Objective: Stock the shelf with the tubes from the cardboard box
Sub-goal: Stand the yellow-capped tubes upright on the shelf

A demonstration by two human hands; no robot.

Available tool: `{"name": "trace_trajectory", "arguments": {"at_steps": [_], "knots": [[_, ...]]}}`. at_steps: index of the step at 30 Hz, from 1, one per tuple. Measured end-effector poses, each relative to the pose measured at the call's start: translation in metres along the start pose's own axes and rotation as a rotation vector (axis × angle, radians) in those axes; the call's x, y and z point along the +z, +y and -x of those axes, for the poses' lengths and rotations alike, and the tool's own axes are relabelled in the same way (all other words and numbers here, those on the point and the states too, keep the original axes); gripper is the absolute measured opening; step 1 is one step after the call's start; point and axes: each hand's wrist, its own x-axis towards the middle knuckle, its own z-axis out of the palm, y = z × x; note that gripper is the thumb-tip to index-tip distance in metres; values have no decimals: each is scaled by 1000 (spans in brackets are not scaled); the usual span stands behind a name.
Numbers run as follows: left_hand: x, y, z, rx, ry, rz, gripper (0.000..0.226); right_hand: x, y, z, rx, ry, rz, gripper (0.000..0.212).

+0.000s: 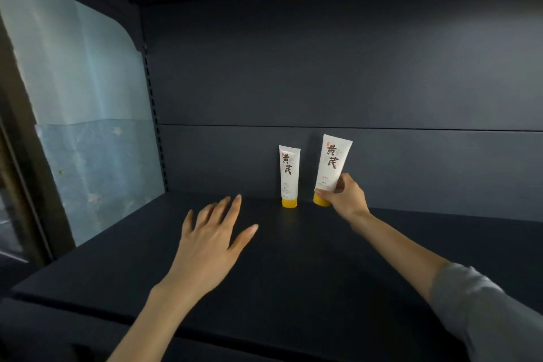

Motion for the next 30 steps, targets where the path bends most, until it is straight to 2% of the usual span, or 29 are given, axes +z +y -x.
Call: {"name": "trace_trajectory", "arguments": {"at_steps": [6, 11, 25, 30], "knots": [[1, -23, 12, -64, -46, 10, 87, 26, 8, -16, 47, -4, 130, 53], [4, -35, 14, -105, -62, 2, 85, 42, 9, -18, 69, -17, 116, 57], [7, -35, 10, -47, -110, 28, 87, 37, 4, -8, 45, -20, 182, 57], [3, -32, 7, 11, -119, 31, 79, 9, -3, 13, -18, -41, 453, 61]]}}
